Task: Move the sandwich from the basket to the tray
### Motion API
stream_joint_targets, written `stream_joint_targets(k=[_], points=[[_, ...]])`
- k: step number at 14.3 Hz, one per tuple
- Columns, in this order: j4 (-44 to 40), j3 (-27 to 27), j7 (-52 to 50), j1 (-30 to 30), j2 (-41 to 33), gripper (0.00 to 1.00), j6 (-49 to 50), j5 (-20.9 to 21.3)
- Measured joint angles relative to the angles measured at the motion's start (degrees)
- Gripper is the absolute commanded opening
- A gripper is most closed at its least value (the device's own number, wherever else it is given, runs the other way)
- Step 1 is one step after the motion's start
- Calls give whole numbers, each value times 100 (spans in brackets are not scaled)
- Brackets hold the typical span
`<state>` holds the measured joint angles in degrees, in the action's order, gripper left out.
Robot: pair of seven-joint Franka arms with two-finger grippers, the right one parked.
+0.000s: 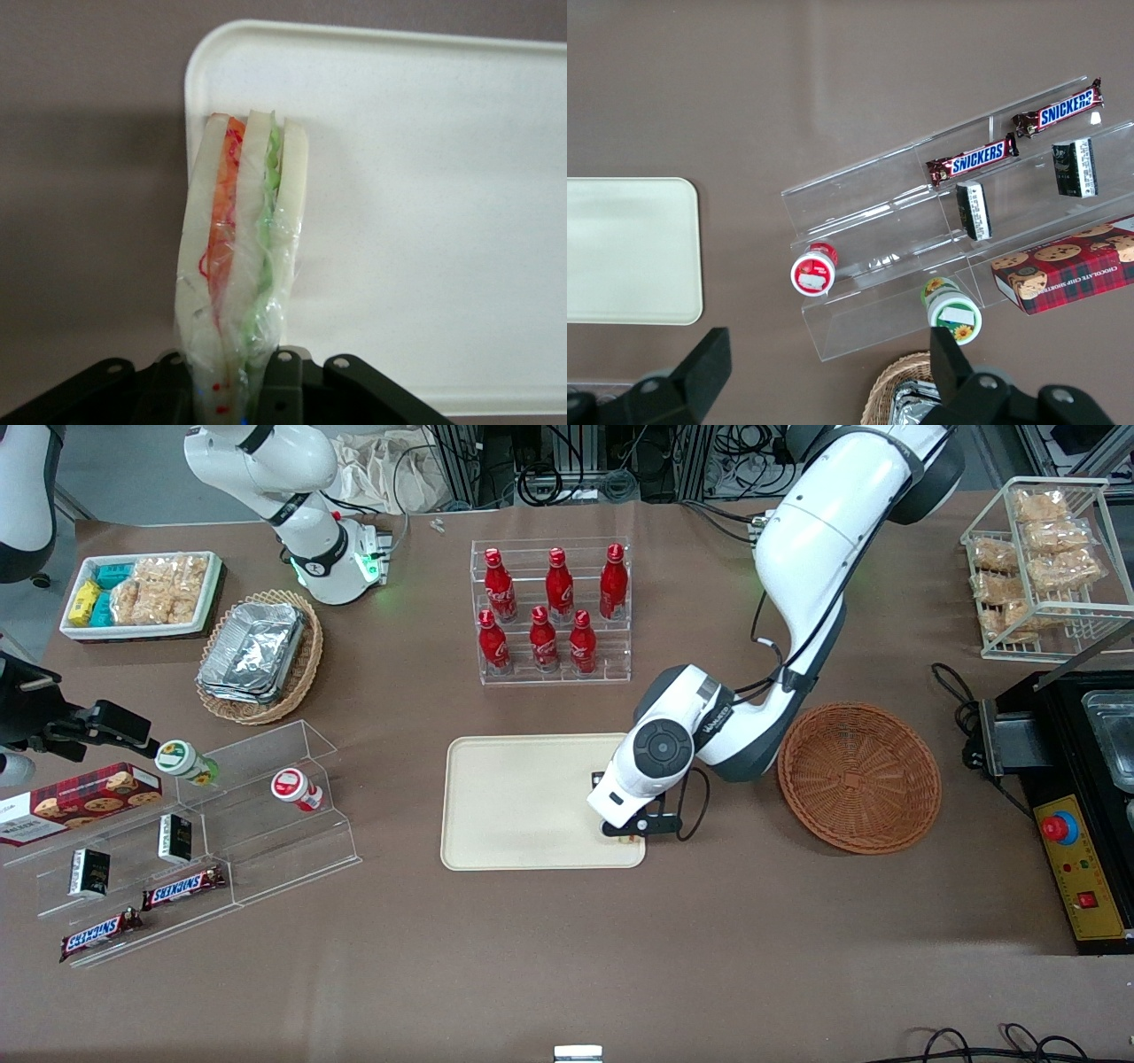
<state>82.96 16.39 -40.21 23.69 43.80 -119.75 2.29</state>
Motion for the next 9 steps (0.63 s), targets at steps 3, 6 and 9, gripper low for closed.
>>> stream_joint_targets(k=[3,6,9], points=[[-4,1,-1,172,160,89,-72,27],[-30,-10,-3,192,167,100,-76,45],[-121,-36,-3,182,162,100,-76,47]])
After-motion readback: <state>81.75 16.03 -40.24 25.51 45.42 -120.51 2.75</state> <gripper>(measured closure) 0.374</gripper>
